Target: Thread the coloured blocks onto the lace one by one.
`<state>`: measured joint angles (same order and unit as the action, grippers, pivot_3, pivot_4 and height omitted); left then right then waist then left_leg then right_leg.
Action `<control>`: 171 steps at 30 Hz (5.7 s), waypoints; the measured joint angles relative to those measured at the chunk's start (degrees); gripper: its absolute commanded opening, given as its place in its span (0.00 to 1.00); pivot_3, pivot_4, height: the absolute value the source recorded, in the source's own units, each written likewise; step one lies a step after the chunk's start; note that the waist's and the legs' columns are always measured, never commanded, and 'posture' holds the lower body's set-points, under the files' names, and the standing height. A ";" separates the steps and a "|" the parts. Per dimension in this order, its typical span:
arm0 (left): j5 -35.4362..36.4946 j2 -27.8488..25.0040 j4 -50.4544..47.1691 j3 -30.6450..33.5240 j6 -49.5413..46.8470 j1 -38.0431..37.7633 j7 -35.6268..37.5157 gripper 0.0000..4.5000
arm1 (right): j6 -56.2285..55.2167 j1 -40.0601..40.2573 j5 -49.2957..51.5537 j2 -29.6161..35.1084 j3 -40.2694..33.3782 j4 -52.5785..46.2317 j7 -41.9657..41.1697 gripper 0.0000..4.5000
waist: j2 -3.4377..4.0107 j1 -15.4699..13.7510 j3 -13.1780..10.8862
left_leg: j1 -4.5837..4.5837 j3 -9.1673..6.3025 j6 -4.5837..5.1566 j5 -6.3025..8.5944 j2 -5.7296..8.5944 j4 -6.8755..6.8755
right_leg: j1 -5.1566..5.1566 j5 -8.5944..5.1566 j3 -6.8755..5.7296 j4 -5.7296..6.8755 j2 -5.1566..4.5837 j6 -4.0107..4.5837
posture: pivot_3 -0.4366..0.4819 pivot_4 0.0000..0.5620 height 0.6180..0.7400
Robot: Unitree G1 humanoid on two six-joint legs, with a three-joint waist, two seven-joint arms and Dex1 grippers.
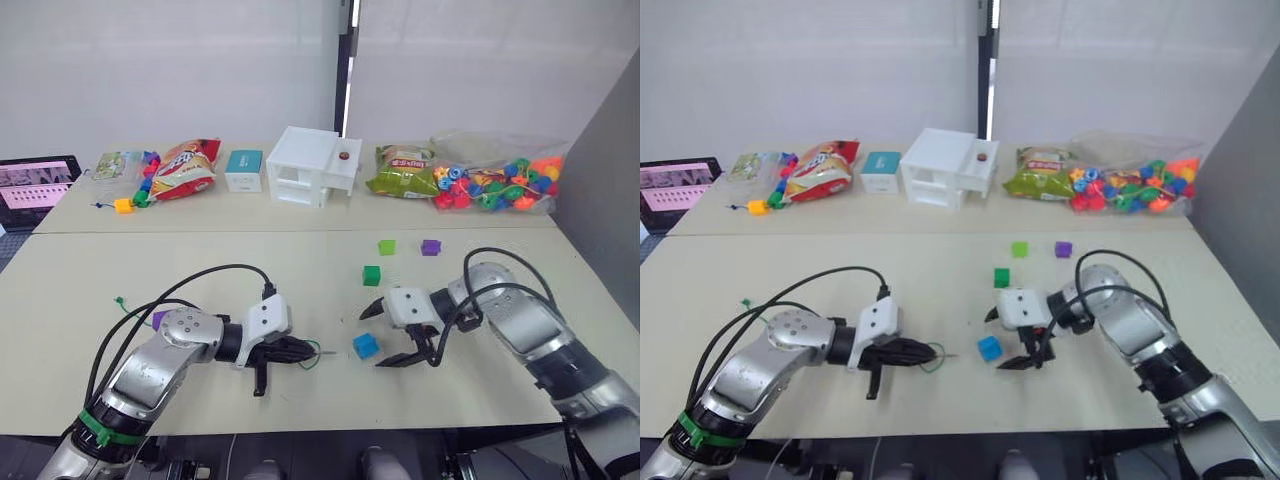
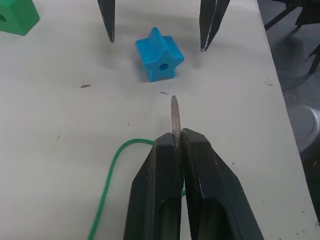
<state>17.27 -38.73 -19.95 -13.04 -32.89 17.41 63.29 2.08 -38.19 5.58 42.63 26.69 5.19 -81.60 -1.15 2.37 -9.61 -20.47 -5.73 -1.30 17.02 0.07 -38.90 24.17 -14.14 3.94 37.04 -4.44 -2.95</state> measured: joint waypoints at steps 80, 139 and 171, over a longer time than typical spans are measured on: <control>-3.88 4.27 1.85 -5.90 -4.87 7.32 -6.05 0.00 | 22.34 9.34 -4.90 -6.57 -3.60 -13.37 13.49 0.30 | 0.00 -0.07 0.01 | 0.11 -0.04 -0.03 -0.02 0.02 -0.04 | -0.11 0.01 0.01 0.07 0.02 0.02 | 0.48 0.27 1.00; -0.66 -1.40 3.52 -4.59 -2.16 6.49 -2.53 0.00 | 24.31 10.09 -4.70 -4.62 -2.78 -16.04 15.41 0.30 | -0.02 -0.44 0.03 | 0.13 -0.05 -0.03 -0.02 0.03 -0.05 | -0.17 0.01 0.00 0.03 0.00 0.01 | 0.48 0.27 1.00; -0.06 4.04 0.74 -5.34 -3.91 3.94 -7.50 0.00 | 27.21 11.24 -4.08 -3.64 -3.18 -18.61 16.33 0.30 | -0.02 -1.03 0.03 | 0.12 -0.04 -0.03 -0.02 0.03 -0.04 | -0.14 0.01 0.00 0.03 0.01 0.01 | 0.48 0.27 1.00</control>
<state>17.21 -34.69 -19.21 -18.38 -36.79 21.35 55.79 29.29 -26.95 1.50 38.98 23.51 -13.43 -65.27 -1.17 1.34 -9.58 -20.35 -5.78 -1.32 17.00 0.10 -38.94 24.03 -14.13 3.95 37.07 -4.43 -2.94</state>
